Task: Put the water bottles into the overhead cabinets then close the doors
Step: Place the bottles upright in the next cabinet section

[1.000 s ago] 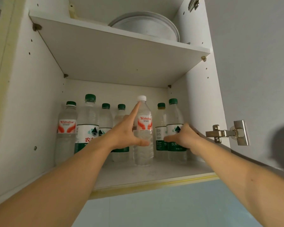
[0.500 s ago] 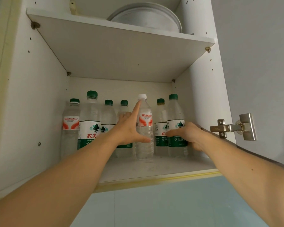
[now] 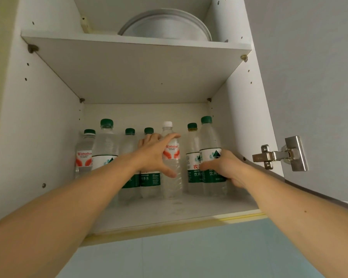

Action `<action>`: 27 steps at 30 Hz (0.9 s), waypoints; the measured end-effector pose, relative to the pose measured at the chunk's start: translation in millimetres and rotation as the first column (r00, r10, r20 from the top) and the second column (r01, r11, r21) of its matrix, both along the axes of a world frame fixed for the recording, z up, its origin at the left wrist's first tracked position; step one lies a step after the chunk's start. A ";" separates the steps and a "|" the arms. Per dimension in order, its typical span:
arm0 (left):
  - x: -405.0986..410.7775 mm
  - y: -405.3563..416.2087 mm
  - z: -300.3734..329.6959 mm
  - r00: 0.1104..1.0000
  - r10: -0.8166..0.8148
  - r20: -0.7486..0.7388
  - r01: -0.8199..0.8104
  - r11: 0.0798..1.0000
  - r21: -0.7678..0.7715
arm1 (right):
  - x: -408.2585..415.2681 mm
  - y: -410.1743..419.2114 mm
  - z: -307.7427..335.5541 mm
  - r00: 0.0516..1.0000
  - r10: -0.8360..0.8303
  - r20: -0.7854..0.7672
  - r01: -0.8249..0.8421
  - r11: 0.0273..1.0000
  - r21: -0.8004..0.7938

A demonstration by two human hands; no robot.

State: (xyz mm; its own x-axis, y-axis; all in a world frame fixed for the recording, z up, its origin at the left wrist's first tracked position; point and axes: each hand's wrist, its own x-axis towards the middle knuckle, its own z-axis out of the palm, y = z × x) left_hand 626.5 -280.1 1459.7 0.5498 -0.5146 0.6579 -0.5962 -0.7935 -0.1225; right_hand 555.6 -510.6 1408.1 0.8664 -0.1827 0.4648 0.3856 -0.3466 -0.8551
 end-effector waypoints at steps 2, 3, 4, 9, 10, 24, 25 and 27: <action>6.4 1.6 -0.4 0.999 0.045 0.022 -0.045 0.999 0.015 | 1.4 0.0 0.0 1.000 0.007 0.005 -0.007 1.000 -0.008; 9.6 1.6 -0.9 0.997 0.071 0.036 -0.072 0.997 0.030 | 2.1 -0.3 -0.1 1.000 0.012 0.009 -0.011 1.000 -0.008; 12.7 1.6 -1.2 0.994 0.095 0.053 -0.098 0.994 0.047 | 2.9 -0.3 -0.2 1.000 0.017 0.013 -0.017 1.000 -0.006; 26.6 -0.2 0.5 0.974 0.170 0.151 -0.190 0.973 0.130 | 3.7 -0.1 -0.5 0.999 0.033 0.027 -0.033 0.999 -0.015; 28.5 -0.6 0.3 0.973 0.173 0.152 -0.193 0.973 0.128 | 3.6 -0.7 -0.7 0.999 0.033 0.025 -0.032 0.999 -0.016; 44.4 -8.5 -13.7 0.933 0.248 0.262 -0.281 0.955 0.098 | 4.7 3.2 1.9 1.000 -0.006 0.020 0.006 1.000 -0.001; 43.4 -8.9 -15.0 0.934 0.244 0.262 -0.276 0.957 0.093 | 4.5 5.1 1.6 1.000 -0.010 0.018 0.010 1.000 0.001; 41.8 -9.2 -17.6 0.936 0.238 0.260 -0.269 0.959 0.090 | 4.4 9.2 1.5 1.000 -0.009 0.008 0.009 1.000 0.003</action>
State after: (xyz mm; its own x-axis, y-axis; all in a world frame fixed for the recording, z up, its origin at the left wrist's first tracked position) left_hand 668.3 -289.3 1442.1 0.5032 -0.4642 0.7289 -0.3170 -0.8838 -0.3440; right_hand 560.0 -501.4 1409.5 0.8610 -0.1913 0.4713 0.3896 -0.3477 -0.8528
